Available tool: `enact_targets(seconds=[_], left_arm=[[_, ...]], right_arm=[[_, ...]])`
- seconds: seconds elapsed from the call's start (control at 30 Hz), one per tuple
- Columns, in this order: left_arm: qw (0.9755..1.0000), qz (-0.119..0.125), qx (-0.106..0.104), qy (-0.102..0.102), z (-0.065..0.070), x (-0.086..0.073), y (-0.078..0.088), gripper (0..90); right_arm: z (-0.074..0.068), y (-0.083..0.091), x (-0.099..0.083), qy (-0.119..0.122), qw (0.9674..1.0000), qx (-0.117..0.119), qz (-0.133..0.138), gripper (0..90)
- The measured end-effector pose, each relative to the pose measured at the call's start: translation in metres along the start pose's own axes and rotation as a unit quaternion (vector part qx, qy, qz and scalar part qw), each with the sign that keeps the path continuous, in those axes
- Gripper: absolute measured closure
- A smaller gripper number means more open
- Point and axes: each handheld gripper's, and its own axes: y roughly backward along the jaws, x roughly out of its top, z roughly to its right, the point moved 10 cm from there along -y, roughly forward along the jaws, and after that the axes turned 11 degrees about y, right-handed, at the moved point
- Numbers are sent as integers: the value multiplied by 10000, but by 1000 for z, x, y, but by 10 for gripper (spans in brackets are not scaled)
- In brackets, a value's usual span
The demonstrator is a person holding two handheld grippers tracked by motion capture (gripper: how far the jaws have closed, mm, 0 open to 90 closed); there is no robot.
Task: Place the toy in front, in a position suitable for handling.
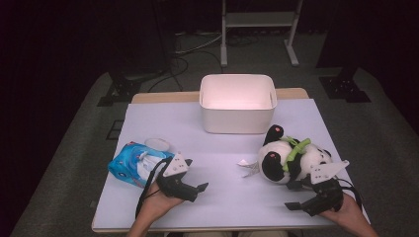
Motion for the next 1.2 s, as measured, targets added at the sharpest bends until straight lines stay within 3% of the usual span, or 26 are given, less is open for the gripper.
enact_targets(seconds=[0.3, 0.63, 0.93, 1.2], left_arm=[[9999, -33, -75, -76, 4, 1, -4, 70], [9997, -82, -139, -189, 9, 1, -8, 70], [9995, -103, -167, -236, 10, 1, -7, 70], [9995, -137, -182, -228, 9, -1, -9, 70]], right_arm=[[-6, 11, 11, 95, 9999, 21, 99, 298], [1, 44, 32, 223, 9995, -200, 138, 297], [18, 68, 42, 241, 9990, -381, 65, 295], [52, 80, 45, 186, 9981, -559, -157, 289]])
